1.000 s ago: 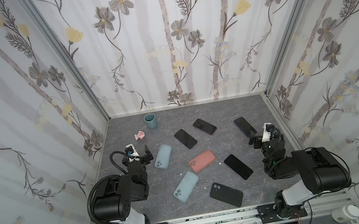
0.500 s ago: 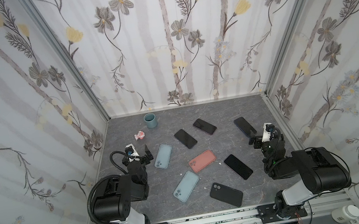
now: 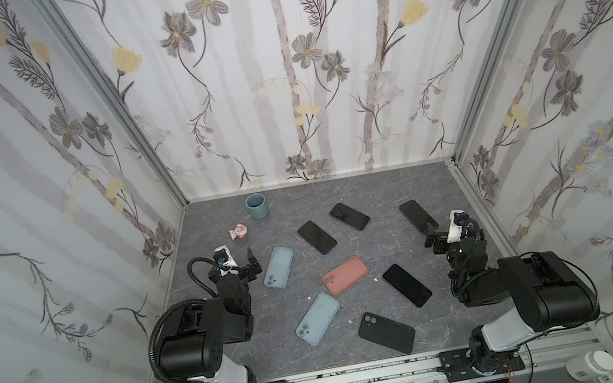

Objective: Put the phone into the phone case
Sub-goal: 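Move the right gripper over the pink-edged phone while the left gripper advances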

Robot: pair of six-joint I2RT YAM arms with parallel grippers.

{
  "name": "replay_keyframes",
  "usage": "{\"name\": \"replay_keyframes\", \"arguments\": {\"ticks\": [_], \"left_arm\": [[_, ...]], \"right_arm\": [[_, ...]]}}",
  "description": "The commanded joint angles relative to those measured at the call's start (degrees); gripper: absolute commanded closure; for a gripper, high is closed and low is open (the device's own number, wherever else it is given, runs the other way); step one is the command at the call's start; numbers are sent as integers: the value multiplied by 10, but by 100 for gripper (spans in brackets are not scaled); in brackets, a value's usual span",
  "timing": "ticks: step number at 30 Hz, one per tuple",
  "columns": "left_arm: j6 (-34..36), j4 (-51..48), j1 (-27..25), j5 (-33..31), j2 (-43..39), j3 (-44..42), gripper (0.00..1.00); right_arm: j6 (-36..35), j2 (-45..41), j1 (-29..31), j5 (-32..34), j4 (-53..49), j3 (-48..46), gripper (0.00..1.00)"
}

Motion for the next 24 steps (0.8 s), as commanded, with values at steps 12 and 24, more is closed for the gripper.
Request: {"name": "replay_keyframes", "arguments": {"ticks": [12, 24], "left_arm": [[-76, -340, 1, 5, -273, 132, 7], [-149, -666, -106, 316, -313, 395, 5]], "right_arm": [[34, -223, 17, -26, -307, 108, 5], [141, -351, 152, -170, -741, 263, 17]]}}
